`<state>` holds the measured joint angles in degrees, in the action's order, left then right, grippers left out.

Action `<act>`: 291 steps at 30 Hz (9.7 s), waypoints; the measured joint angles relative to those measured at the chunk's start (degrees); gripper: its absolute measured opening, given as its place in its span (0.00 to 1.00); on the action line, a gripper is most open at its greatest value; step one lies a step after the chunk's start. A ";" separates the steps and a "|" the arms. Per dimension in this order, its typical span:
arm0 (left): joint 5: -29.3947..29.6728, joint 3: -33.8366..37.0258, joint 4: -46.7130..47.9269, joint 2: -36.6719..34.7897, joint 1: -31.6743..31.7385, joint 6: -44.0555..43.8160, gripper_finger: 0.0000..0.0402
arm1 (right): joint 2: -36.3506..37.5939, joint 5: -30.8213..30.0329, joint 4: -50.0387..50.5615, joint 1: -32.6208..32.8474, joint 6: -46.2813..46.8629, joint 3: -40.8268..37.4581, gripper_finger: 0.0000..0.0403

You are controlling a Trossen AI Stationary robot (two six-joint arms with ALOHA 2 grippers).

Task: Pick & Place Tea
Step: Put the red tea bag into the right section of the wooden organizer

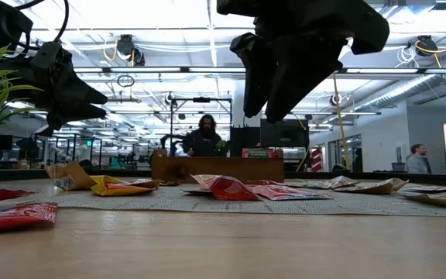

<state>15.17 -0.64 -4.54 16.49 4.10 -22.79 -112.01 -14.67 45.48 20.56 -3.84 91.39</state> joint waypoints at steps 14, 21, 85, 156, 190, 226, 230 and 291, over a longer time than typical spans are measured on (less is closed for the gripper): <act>-0.01 0.00 0.02 0.00 0.00 0.00 0.53 | 0.39 3.07 1.02 -1.60 4.71 4.50 0.51; -0.01 0.00 0.00 0.00 0.00 0.00 0.53 | 0.39 15.42 1.13 -7.91 8.56 5.14 0.51; -0.01 -0.02 0.00 0.00 0.00 0.00 0.53 | -14.51 47.78 -12.02 -21.29 -1.53 5.12 0.50; -0.02 -0.02 0.01 0.00 0.00 0.00 0.53 | -9.44 53.17 -14.25 -24.48 3.14 1.97 0.32; -0.01 -0.02 0.00 0.00 0.00 0.00 0.53 | -9.88 20.72 -10.51 -10.20 14.60 3.13 0.46; -0.01 -0.02 0.02 0.00 0.00 0.00 0.53 | -9.75 15.75 -19.57 -5.40 11.79 -6.38 0.40; -0.01 -0.02 0.02 0.00 0.00 0.00 0.53 | -9.77 16.10 -19.56 -5.40 11.98 -6.71 0.26; -0.01 -0.02 0.00 0.00 0.00 0.00 0.53 | 14.29 4.17 4.18 -11.30 18.48 -2.82 0.00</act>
<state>15.16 -0.67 -4.53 16.49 4.10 -22.79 -97.71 -10.49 49.66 9.26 14.64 88.58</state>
